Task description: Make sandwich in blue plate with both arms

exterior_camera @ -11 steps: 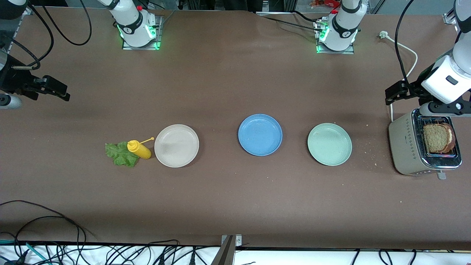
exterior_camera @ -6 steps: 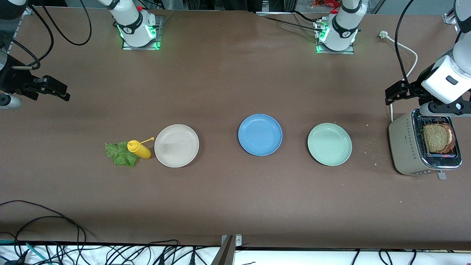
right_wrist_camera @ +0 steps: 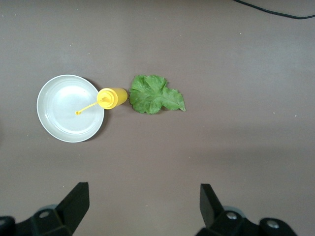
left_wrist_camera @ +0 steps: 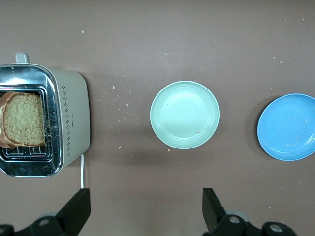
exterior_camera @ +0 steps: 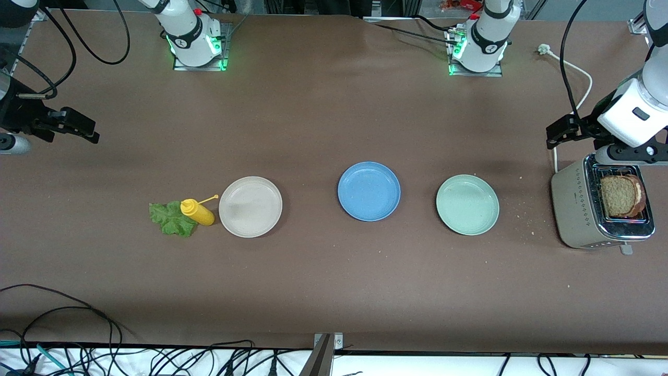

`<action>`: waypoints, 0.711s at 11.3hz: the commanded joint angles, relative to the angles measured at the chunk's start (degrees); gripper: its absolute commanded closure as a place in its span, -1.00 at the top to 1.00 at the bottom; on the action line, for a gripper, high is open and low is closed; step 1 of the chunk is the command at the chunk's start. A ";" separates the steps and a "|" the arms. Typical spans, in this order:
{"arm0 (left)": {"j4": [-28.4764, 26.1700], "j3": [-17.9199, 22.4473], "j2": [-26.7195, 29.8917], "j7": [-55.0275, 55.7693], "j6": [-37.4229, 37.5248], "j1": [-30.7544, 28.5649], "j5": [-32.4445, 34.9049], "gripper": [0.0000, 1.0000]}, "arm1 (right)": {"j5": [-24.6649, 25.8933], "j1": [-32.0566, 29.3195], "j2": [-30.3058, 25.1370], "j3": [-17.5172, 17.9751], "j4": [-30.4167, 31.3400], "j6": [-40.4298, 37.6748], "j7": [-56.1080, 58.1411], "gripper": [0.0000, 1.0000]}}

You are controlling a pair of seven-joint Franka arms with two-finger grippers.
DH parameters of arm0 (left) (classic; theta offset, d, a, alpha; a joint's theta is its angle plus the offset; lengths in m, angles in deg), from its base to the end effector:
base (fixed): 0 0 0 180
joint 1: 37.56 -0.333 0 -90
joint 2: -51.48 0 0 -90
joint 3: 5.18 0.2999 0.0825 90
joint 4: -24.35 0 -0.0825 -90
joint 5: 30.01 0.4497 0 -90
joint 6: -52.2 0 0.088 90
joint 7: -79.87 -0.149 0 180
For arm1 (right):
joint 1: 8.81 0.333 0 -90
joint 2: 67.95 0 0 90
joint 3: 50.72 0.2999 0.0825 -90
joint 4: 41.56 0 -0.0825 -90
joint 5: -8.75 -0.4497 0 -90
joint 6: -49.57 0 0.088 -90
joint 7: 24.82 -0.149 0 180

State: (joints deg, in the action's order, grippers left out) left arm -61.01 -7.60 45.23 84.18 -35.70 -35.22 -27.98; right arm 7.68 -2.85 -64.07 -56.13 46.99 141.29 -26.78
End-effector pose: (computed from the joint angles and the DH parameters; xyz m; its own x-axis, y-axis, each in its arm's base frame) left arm 0.6430 -0.0470 0.5377 0.9980 -0.0065 -0.0621 -0.0087 -0.9993 -0.0356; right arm 0.6414 0.0103 0.5401 0.9996 -0.0250 -0.0125 -0.0252 -0.9996 -0.0119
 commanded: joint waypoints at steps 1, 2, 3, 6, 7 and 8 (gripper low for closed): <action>1.34 -0.13 -0.69 -1.15 0.45 -0.67 -0.27 1.00 | -0.08 -0.07 -0.72 -0.04 0.48 -0.23 0.64 1.00; 1.43 -0.04 -1.39 -1.23 0.44 -1.02 -0.27 1.00 | -0.08 -0.16 -0.80 -0.04 0.48 -0.31 0.64 1.00; 1.43 0.05 -2.09 -2.19 0.10 -3.29 -0.18 1.00 | -0.08 -0.07 -0.80 -0.04 0.48 -0.31 0.64 1.00; 1.34 -0.04 -6.30 -9.73 -2.09 -13.64 -0.27 1.00 | -0.08 -0.07 -0.80 -0.04 0.48 -0.31 0.64 1.00; 1.43 -0.04 -7.27 -14.89 -4.10 -17.16 -0.36 1.00 | -0.08 -0.07 -0.80 -0.04 0.48 -0.31 0.64 1.00; 1.43 -0.04 -8.59 -19.90 -6.82 -19.46 -0.45 1.00 | -0.16 -0.07 -0.80 -0.04 0.48 -0.31 0.56 1.00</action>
State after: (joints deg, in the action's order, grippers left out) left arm -61.06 -7.17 39.76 74.21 -38.71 -48.95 -27.92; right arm 7.68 -2.83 -64.07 -56.17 46.99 141.27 -26.77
